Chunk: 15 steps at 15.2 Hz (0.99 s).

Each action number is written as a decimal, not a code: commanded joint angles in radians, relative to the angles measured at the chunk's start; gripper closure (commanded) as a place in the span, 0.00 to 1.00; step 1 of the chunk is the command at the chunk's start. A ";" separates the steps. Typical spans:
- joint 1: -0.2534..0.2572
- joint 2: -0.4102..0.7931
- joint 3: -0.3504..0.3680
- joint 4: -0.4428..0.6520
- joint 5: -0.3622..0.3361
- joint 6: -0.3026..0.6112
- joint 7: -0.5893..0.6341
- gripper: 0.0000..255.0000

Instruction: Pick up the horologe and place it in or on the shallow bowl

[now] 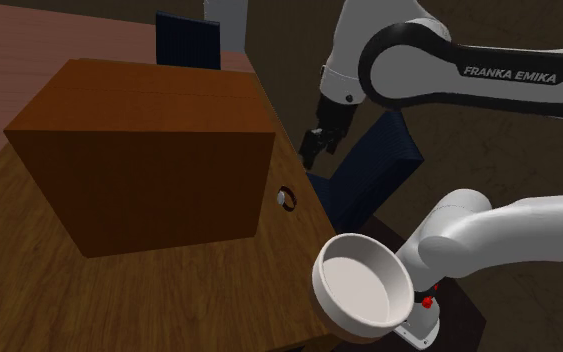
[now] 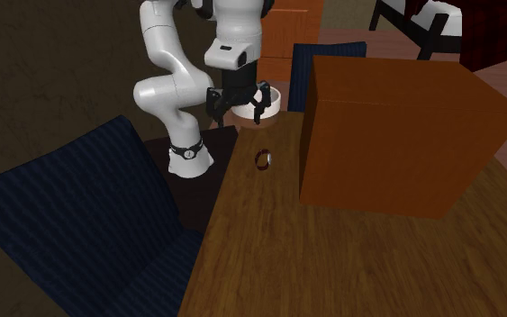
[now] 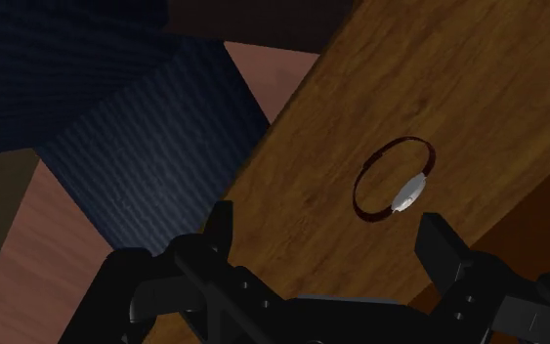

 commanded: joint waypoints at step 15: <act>0.032 0.166 0.222 -0.099 0.100 0.263 0.220 0.00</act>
